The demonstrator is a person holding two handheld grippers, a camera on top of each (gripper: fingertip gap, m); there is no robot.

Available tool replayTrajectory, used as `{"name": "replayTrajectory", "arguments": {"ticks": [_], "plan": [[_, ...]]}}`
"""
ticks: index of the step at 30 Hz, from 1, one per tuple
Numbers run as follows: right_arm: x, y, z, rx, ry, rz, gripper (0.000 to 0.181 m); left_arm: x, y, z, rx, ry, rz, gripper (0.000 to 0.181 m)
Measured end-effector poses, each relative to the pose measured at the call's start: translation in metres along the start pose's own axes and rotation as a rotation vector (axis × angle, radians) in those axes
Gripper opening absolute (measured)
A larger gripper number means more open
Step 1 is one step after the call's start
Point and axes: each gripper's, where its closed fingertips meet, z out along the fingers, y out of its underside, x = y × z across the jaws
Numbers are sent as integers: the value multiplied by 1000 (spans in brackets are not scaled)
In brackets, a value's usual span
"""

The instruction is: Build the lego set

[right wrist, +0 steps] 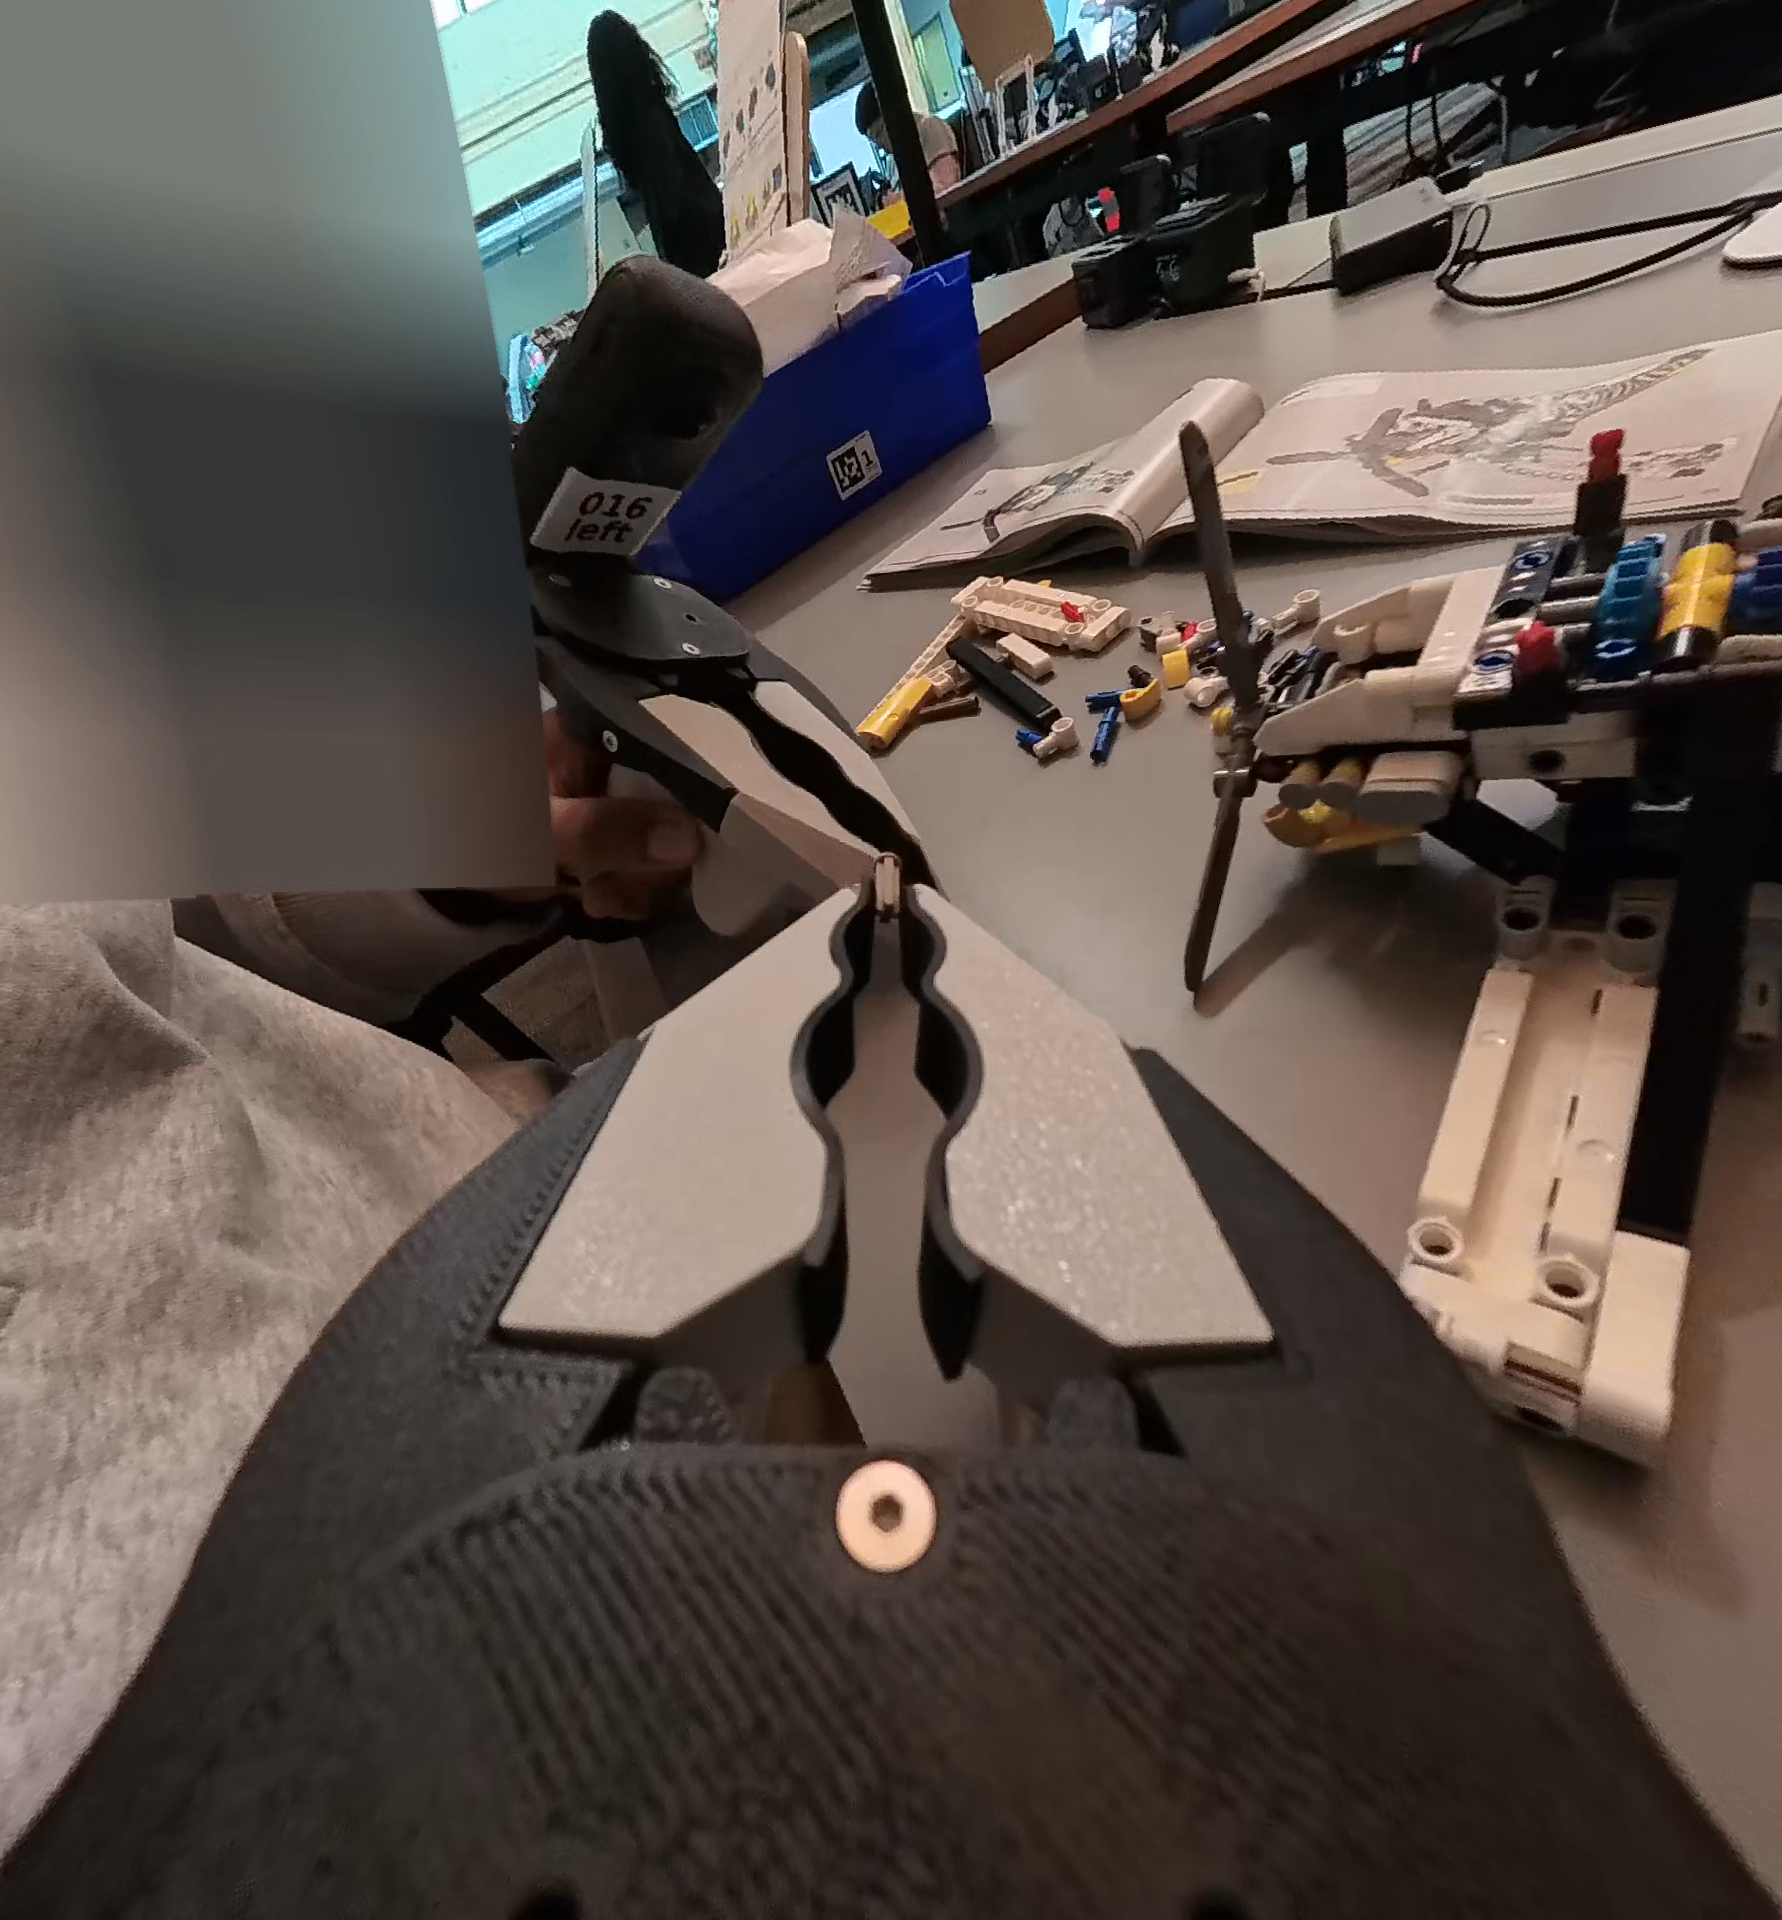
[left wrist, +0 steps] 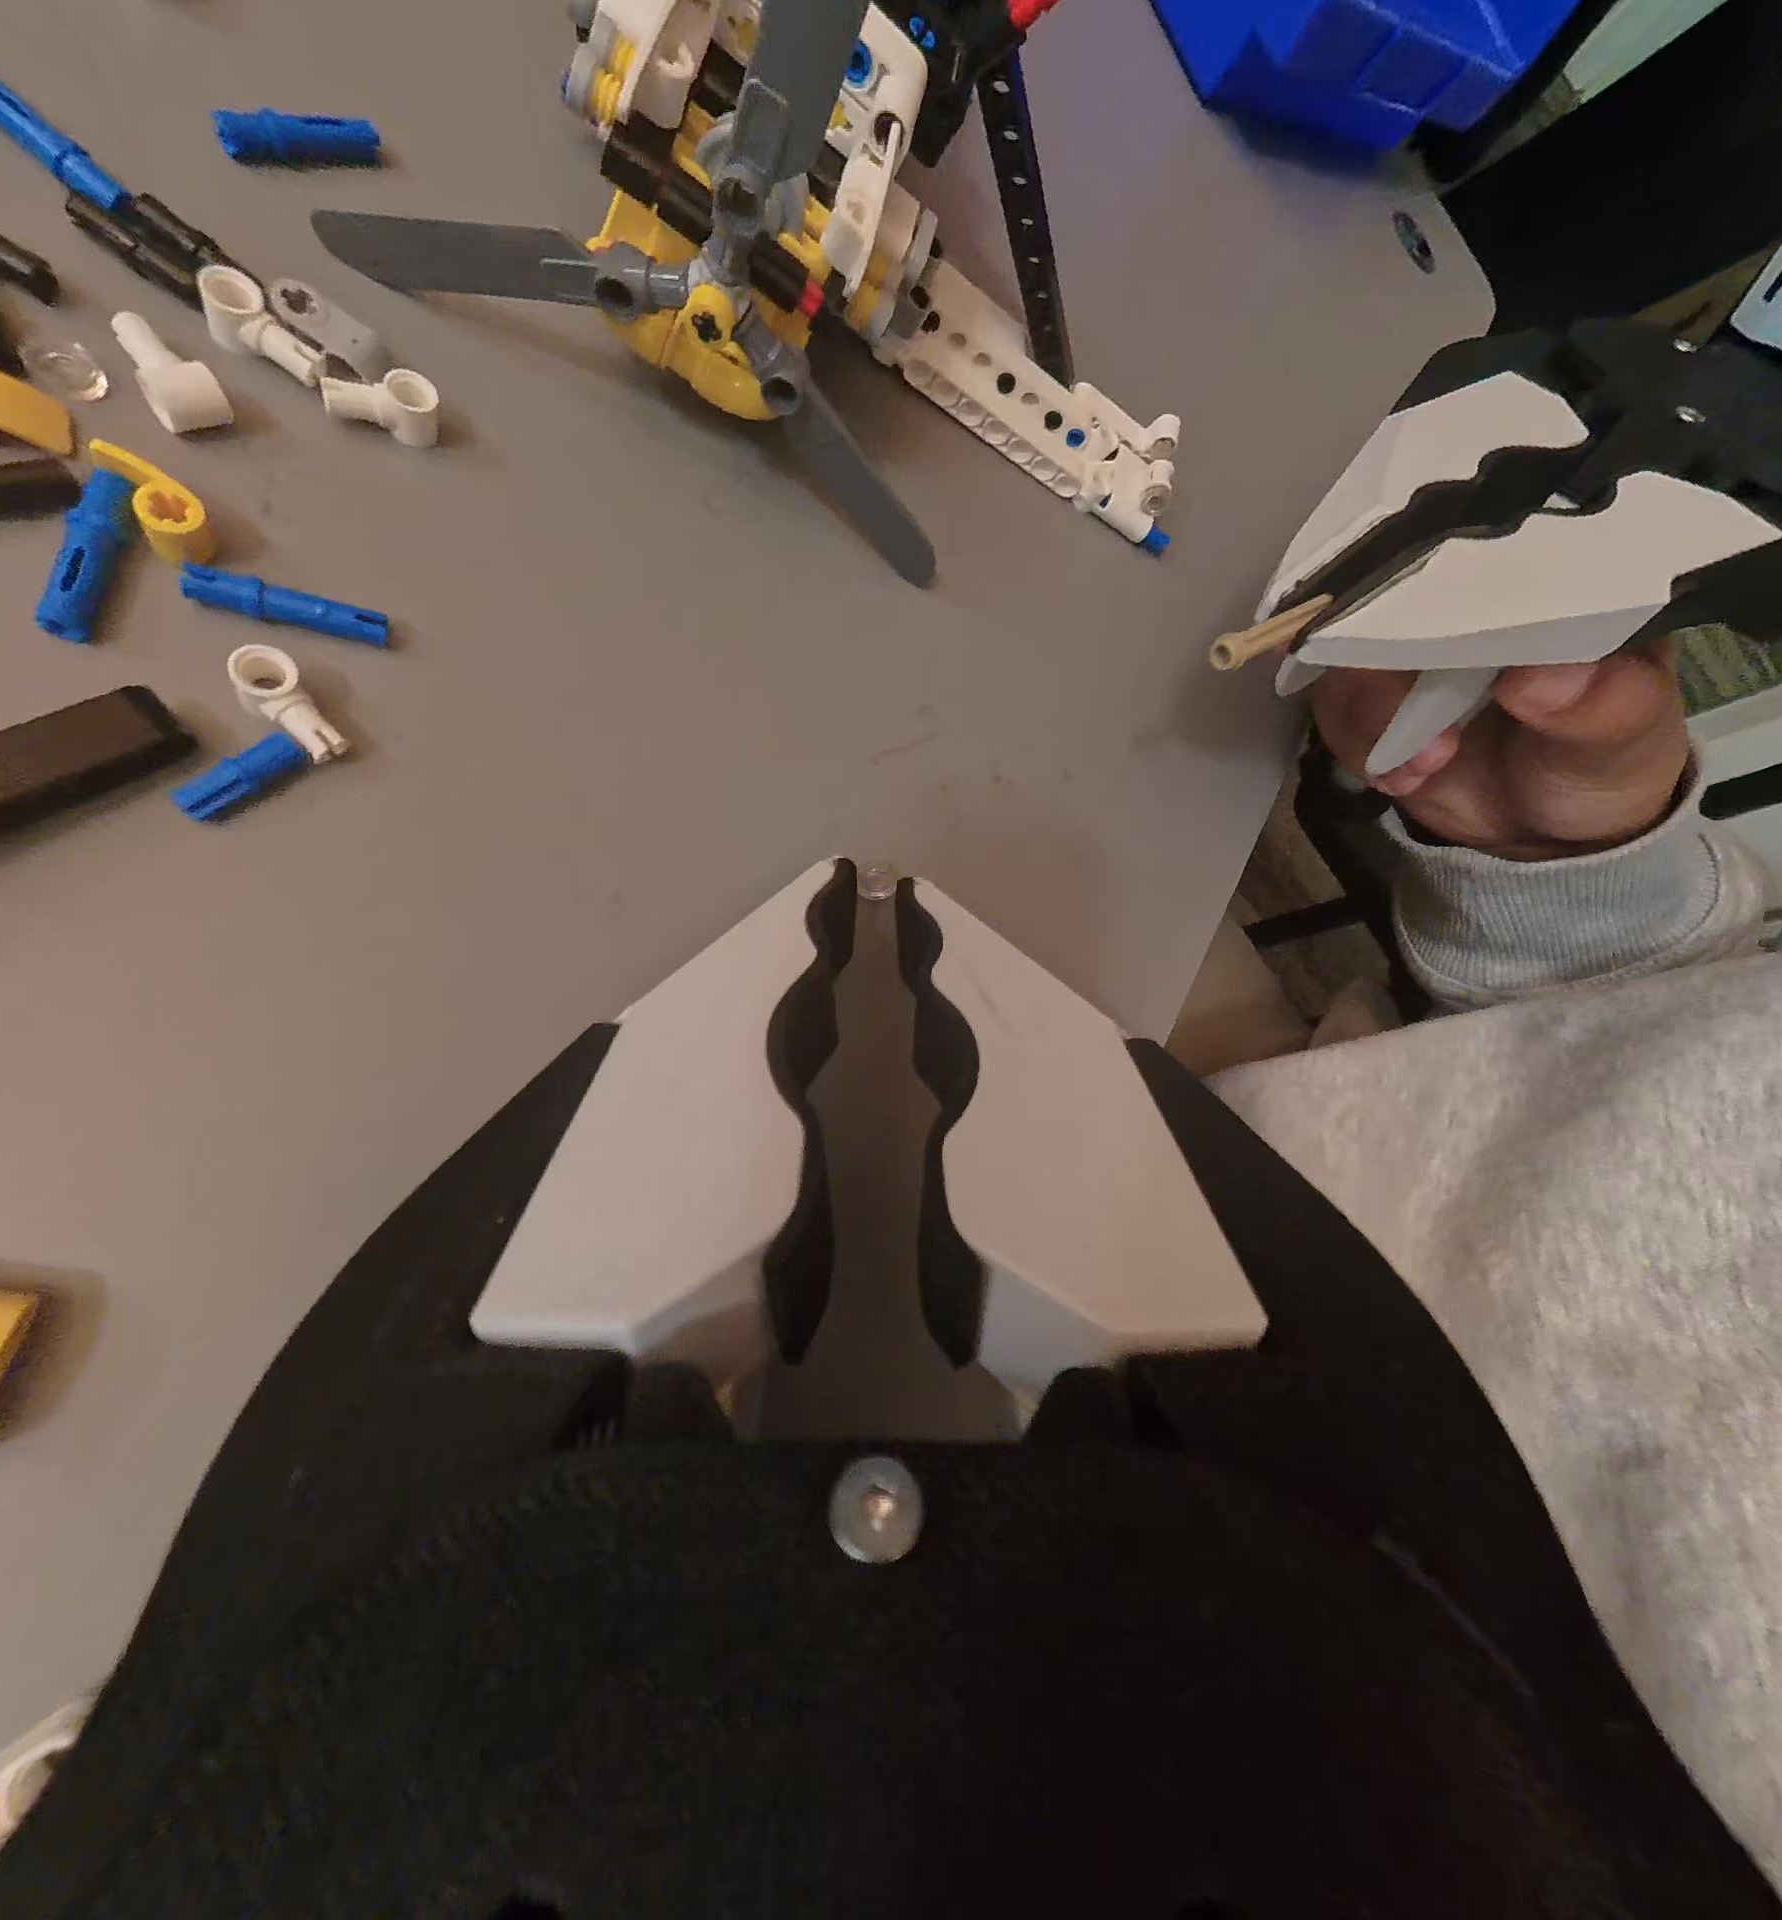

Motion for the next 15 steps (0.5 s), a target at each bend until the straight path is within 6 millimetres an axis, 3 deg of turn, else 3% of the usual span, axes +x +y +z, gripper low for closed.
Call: {"name": "replayTrajectory", "arguments": {"ticks": [7,15], "plan": [[4,9,7,-63,61,-46,2,-1,5,-6,2,-14,13,6],[8,47,47,-363,182,-155,3,2,5,-7,13,29,4,5]]}}
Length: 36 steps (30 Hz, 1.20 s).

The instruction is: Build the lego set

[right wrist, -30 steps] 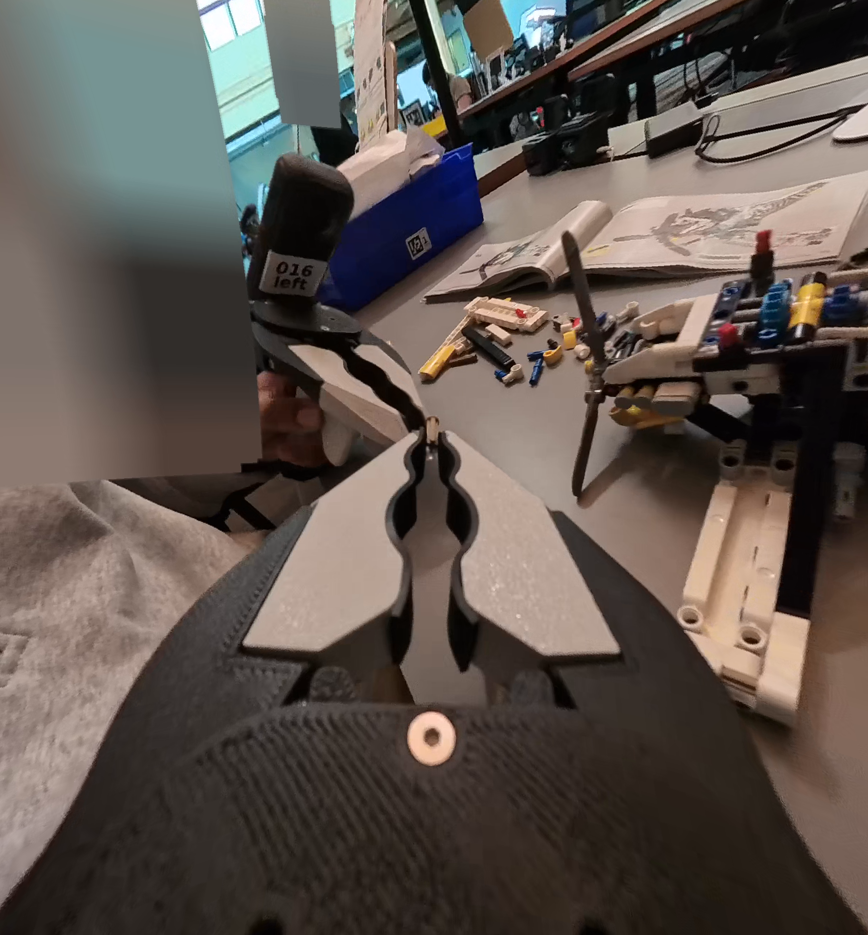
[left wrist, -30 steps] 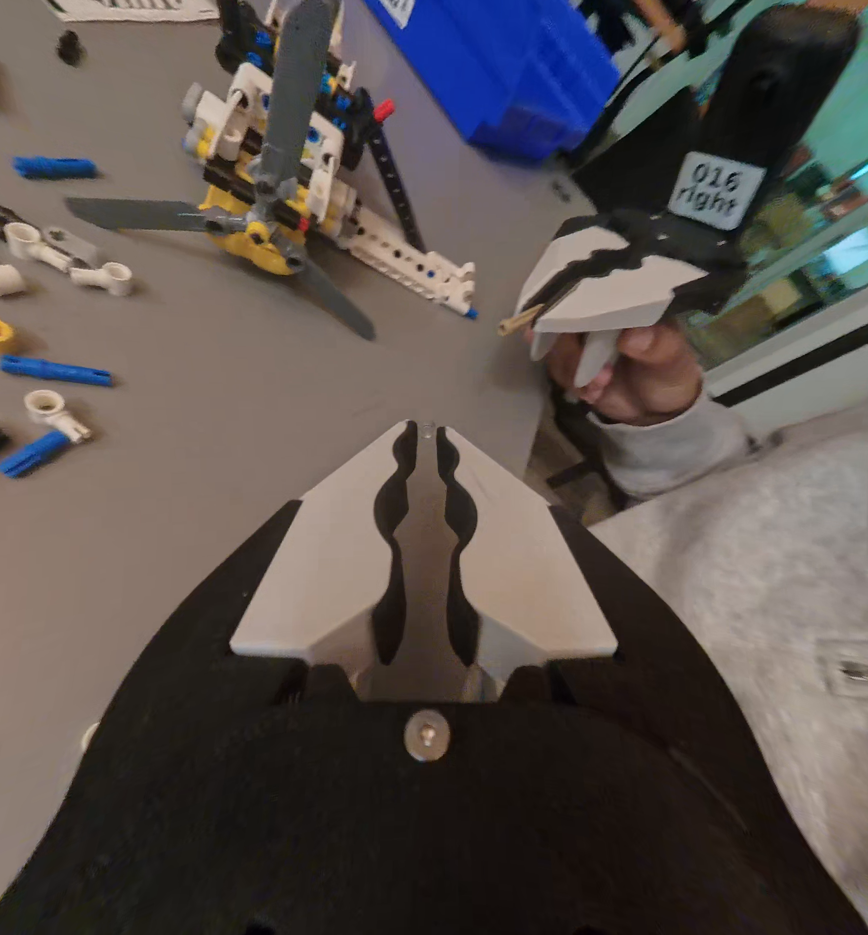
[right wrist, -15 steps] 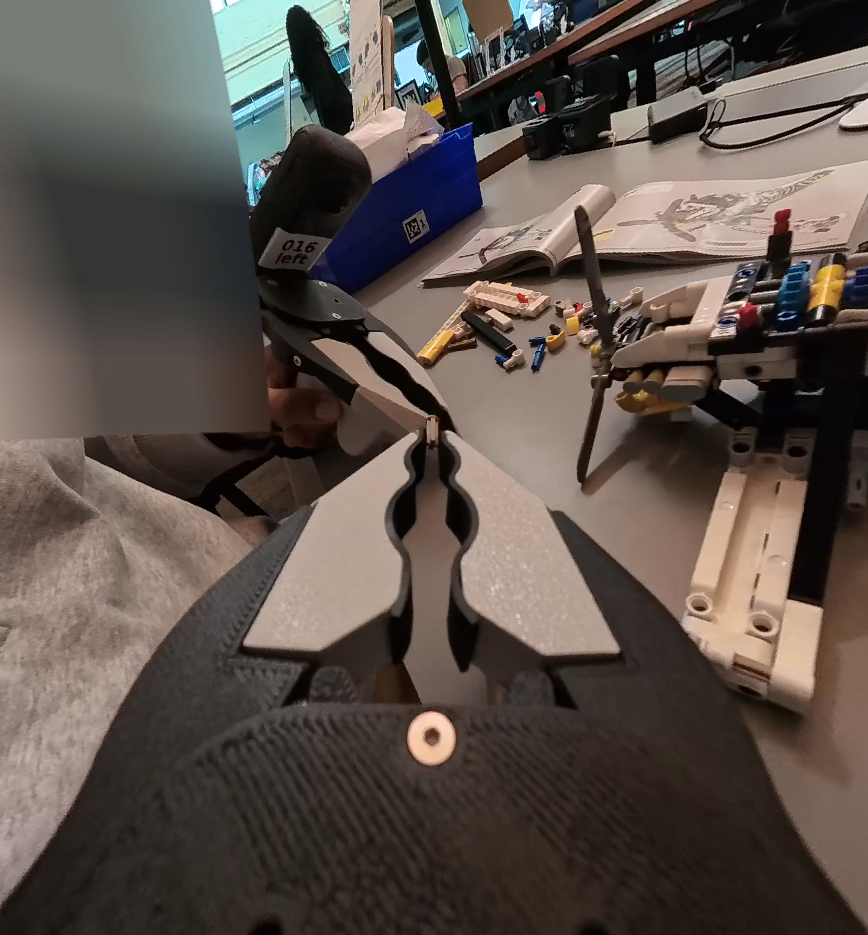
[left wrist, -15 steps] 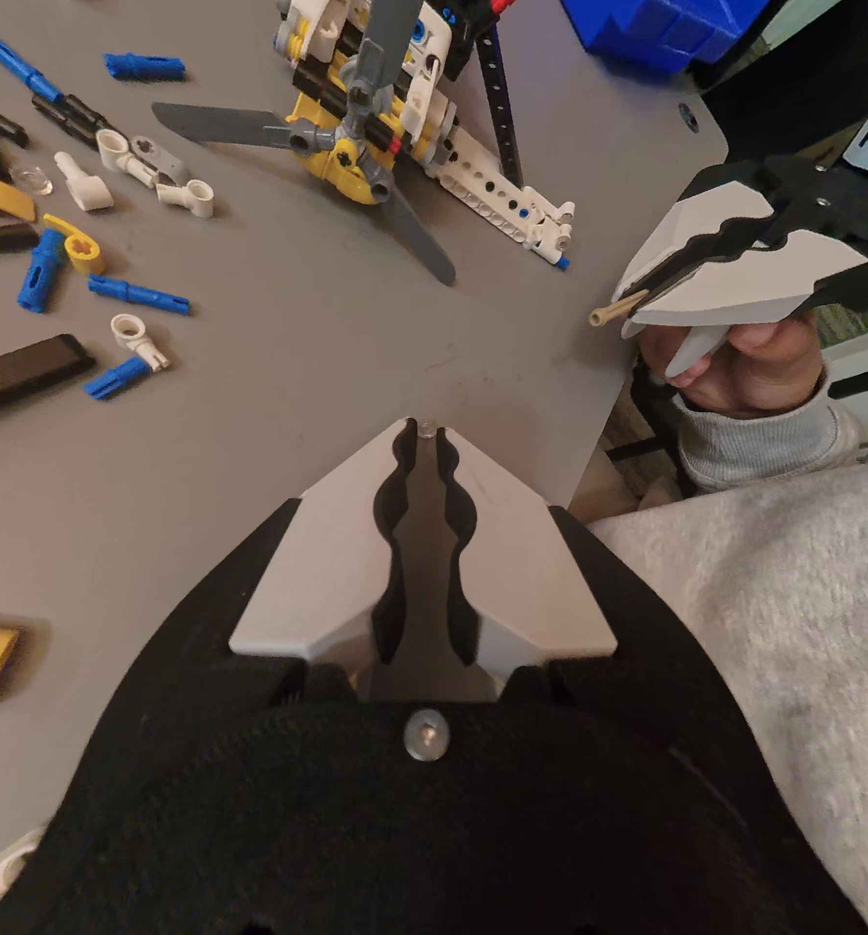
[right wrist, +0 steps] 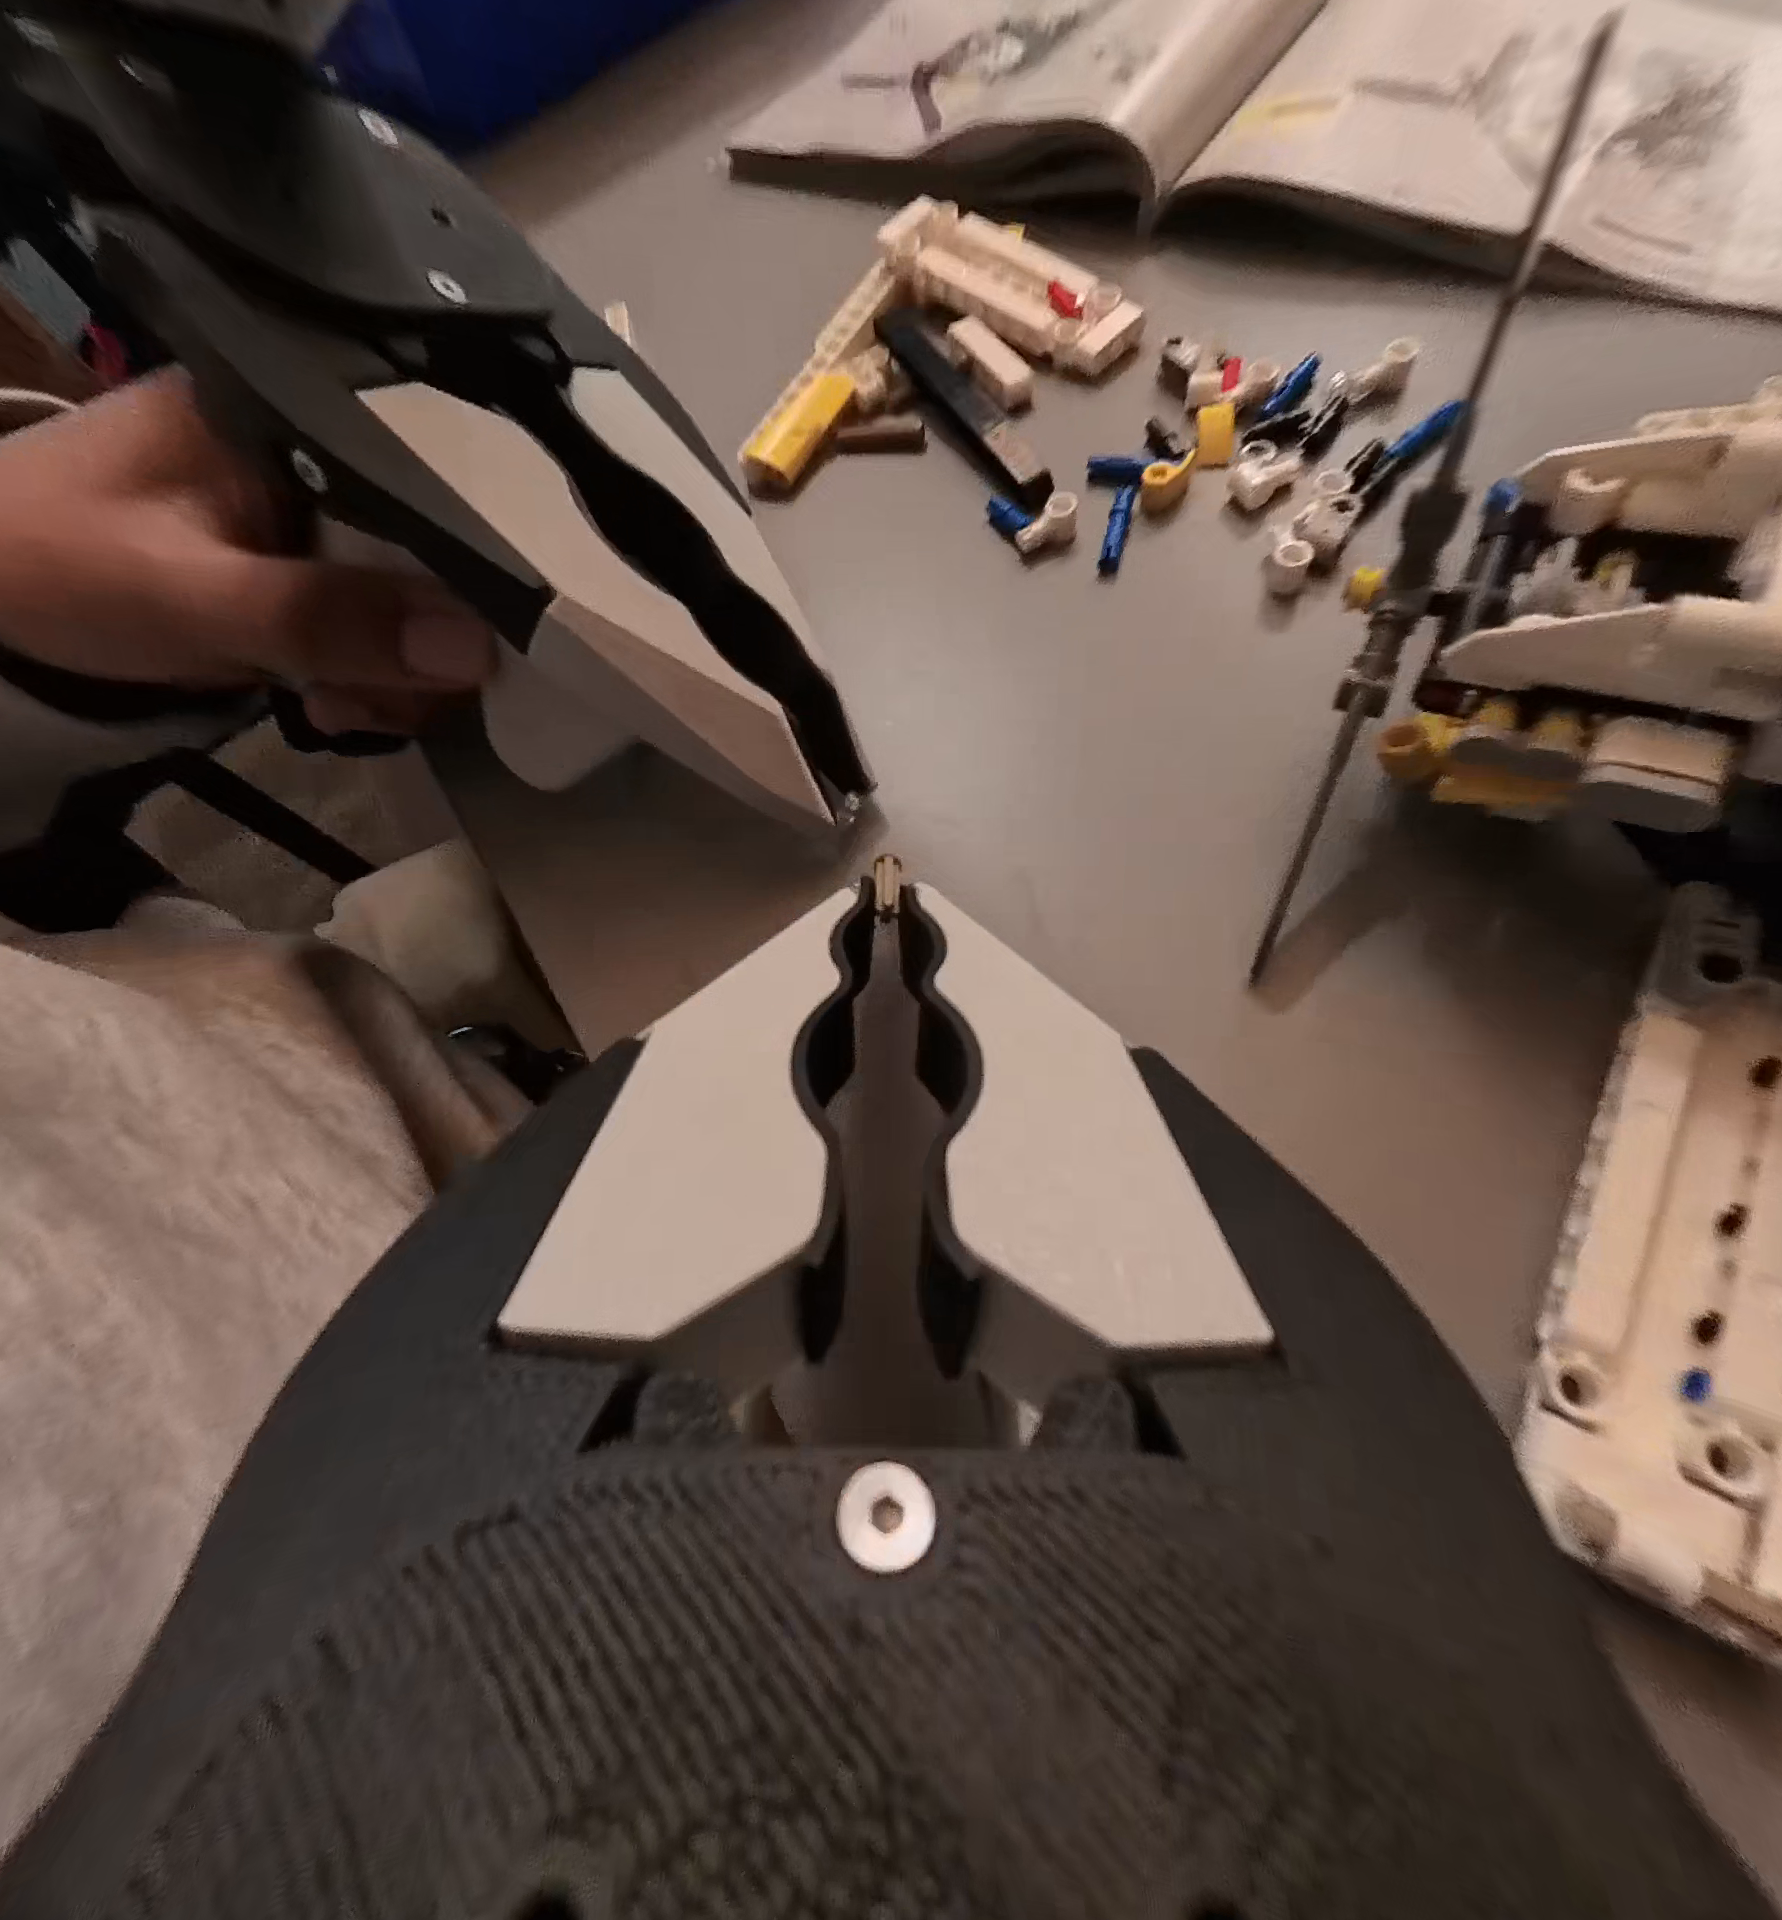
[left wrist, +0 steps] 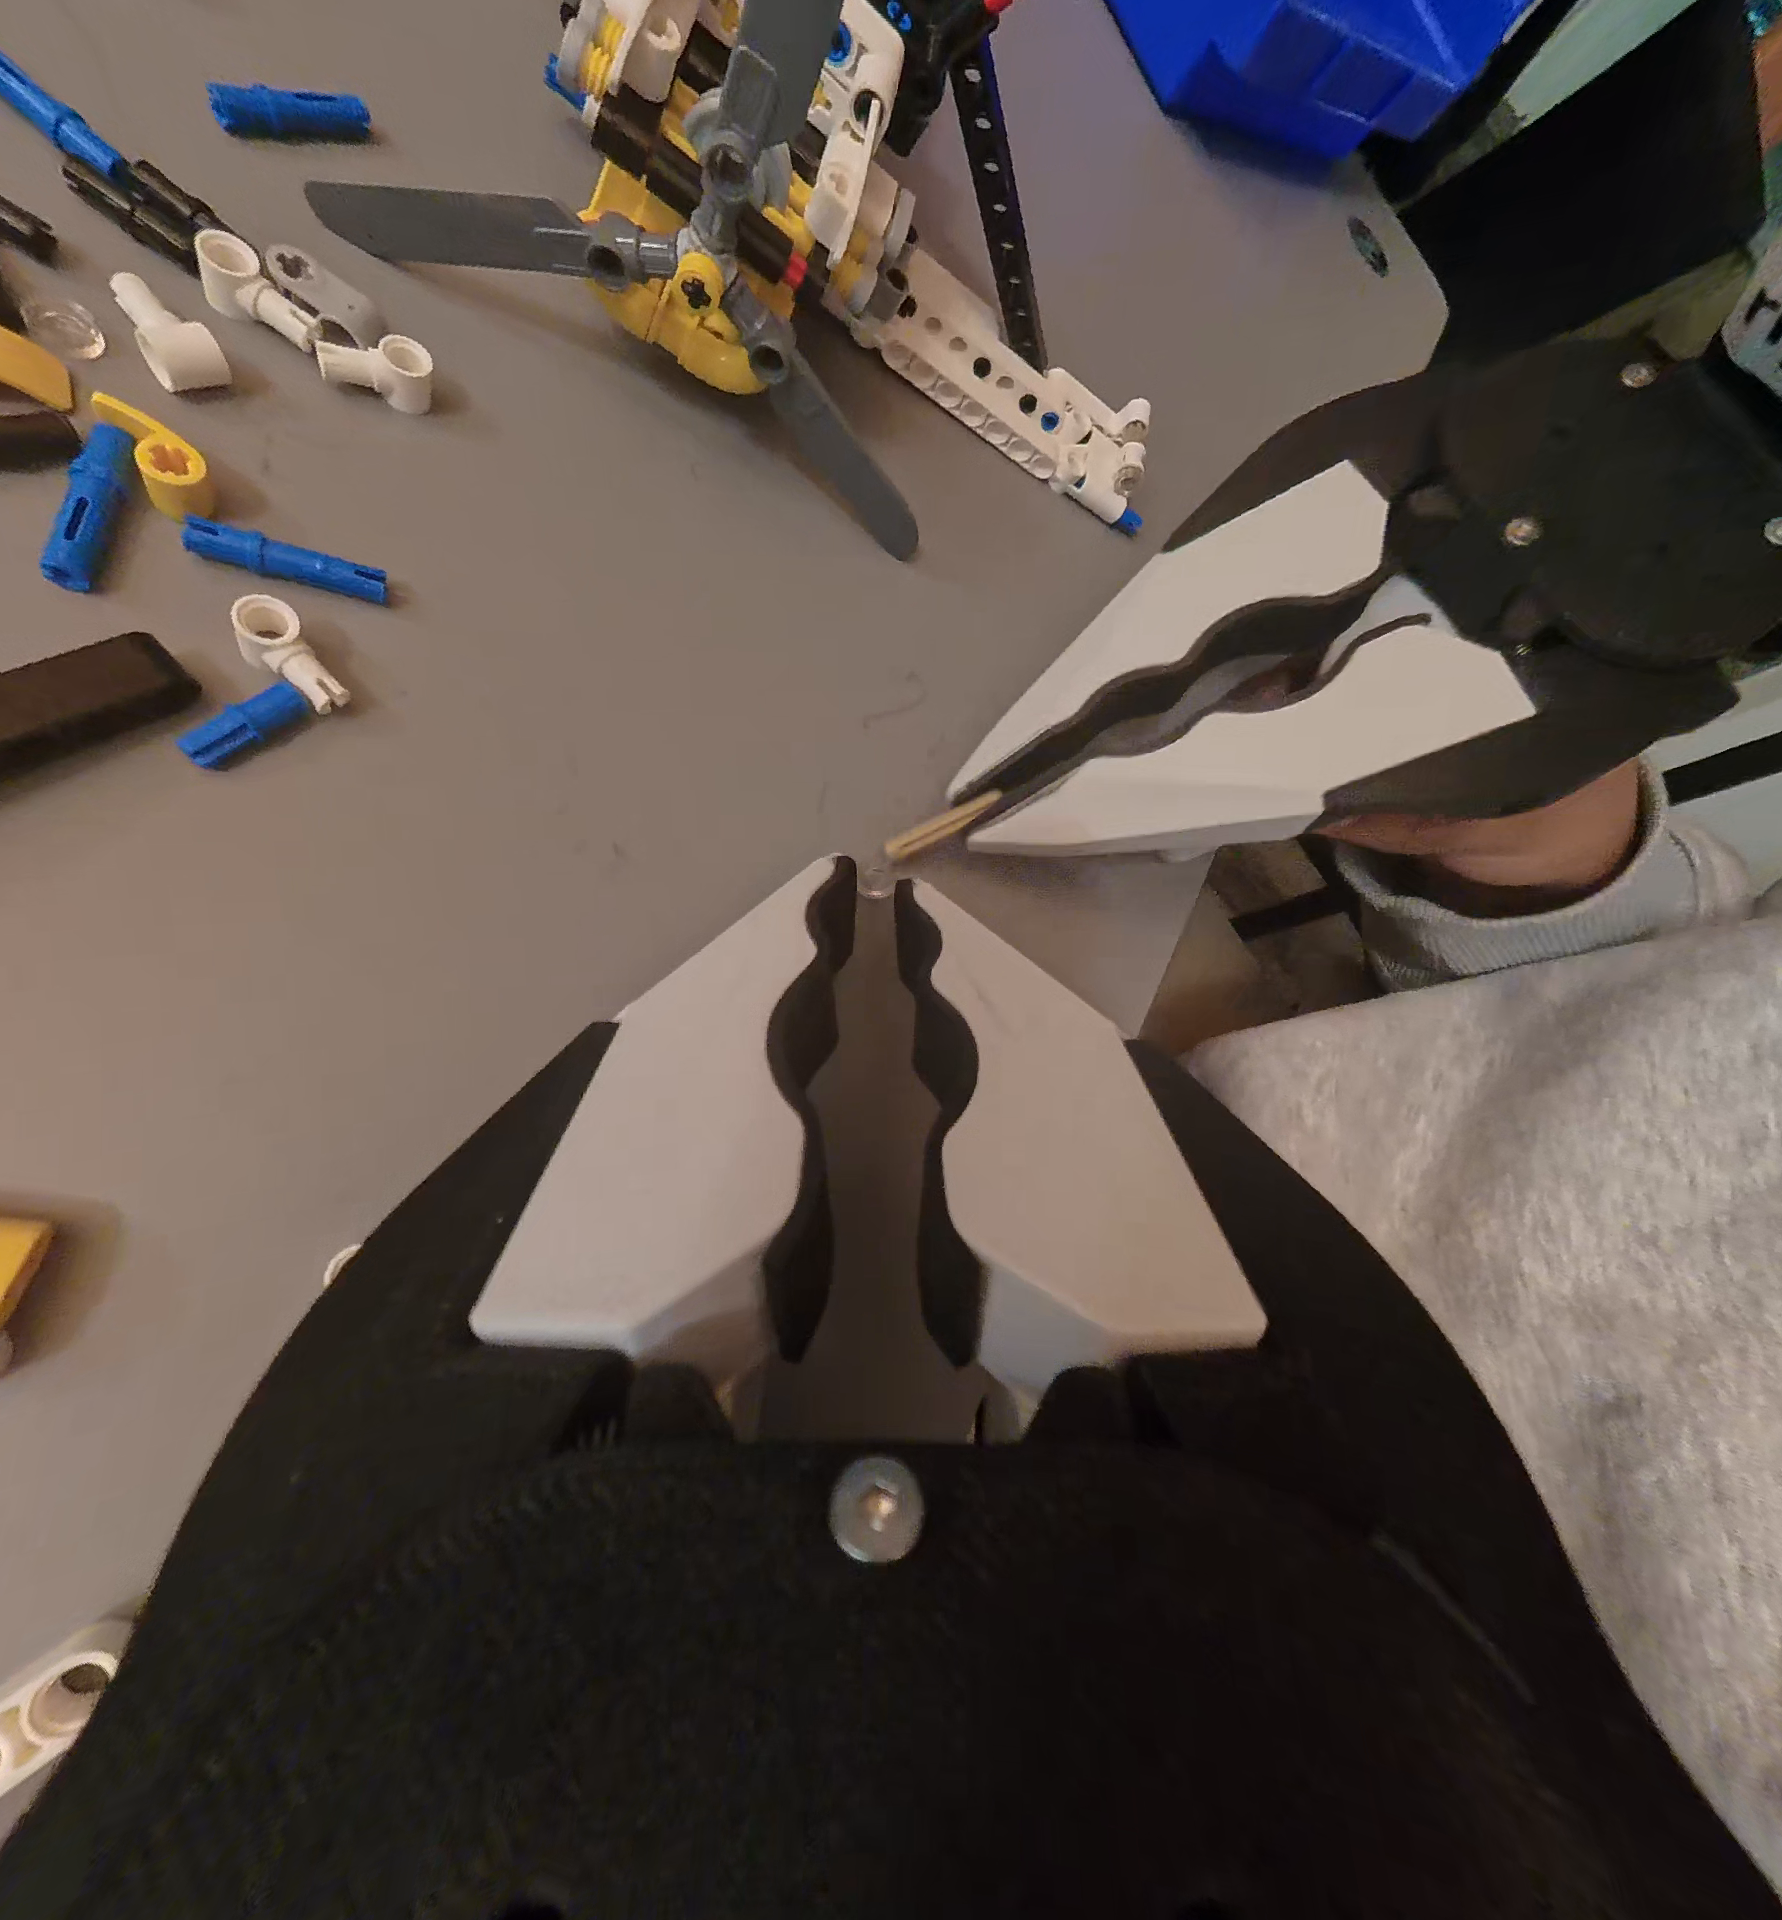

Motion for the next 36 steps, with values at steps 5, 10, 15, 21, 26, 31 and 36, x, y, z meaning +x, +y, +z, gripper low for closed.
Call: {"name": "replayTrajectory", "arguments": {"ticks": [5,10,15,21,26,31,36], "plan": [[-5,-7,6,-14,-56,59,3,2,1,0,-2,4,17,5],[-6,-7,6,-18,-68,65,3,2,1,0,0,17,11,6],[-6,-9,5,-1,-59,55,3,3,2,-1,-4,24,10,6],[-8,-8,6,-9,-68,46,3,3,3,-2,-14,24,15,6],[-11,-8,7,-17,-72,29,3,3,6,-4,-30,31,18,6],[-14,-7,9,-25,-66,1,3,2,9,-5,-41,4,41,6],[-18,-13,8,-2,-82,-12,3,1,11,-6,-48,-23,63,6]]}}
